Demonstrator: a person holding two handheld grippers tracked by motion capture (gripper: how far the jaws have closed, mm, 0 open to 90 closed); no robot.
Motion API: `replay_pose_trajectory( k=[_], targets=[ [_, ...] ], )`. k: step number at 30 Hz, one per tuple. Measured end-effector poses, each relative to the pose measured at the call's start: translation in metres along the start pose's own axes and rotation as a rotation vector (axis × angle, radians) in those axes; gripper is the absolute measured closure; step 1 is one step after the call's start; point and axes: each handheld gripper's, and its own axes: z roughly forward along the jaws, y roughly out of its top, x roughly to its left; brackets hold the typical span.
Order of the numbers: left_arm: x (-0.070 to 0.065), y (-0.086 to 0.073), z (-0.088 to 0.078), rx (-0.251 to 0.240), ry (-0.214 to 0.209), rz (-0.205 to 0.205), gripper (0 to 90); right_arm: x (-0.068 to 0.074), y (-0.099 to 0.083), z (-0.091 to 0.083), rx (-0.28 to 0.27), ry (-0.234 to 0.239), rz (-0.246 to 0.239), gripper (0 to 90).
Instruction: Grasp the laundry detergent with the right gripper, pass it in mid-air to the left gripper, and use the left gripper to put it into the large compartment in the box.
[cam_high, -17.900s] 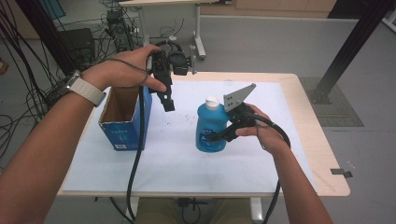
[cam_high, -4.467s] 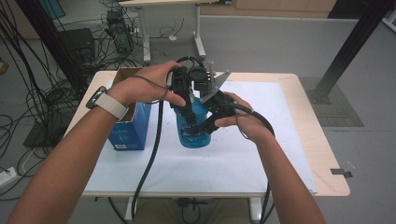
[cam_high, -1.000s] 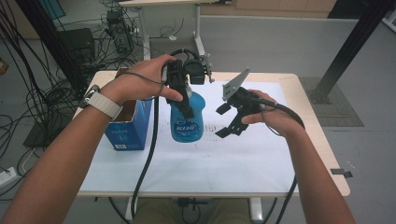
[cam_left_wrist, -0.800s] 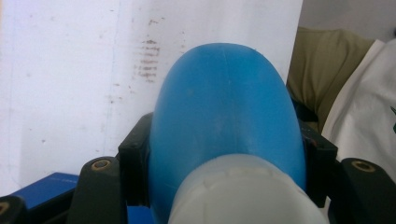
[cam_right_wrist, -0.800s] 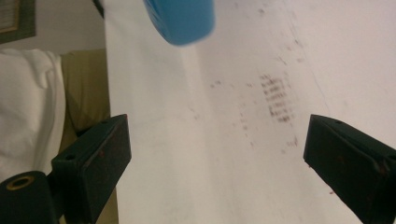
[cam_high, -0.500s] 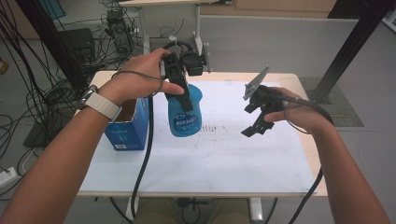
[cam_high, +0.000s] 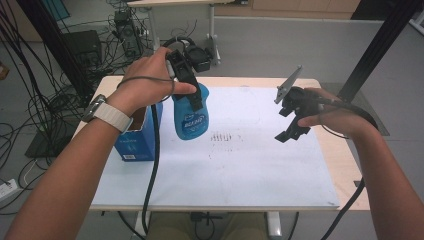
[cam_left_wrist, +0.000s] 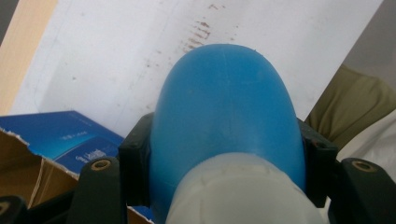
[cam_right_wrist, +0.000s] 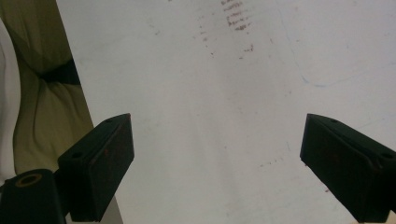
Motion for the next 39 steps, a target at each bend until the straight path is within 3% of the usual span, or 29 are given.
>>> replay_pose_trajectory(
  k=[14, 22, 39],
  targets=[
    [0.009, 0.006, -0.025, -0.005, 0.061, -0.211, 37.5, -0.005, -0.010, -0.001, 0.030, -0.011, -0.001, 9.1],
    [0.016, 0.004, -0.037, -0.028, 0.093, -0.346, 37.5, -0.008, -0.010, -0.001, 0.046, 0.000, -0.010, 8.8],
    [0.032, -0.005, -0.075, -0.044, 0.155, -0.582, 37.6, -0.011, -0.014, -0.004, 0.072, 0.017, -0.023, 8.4]
  ],
)
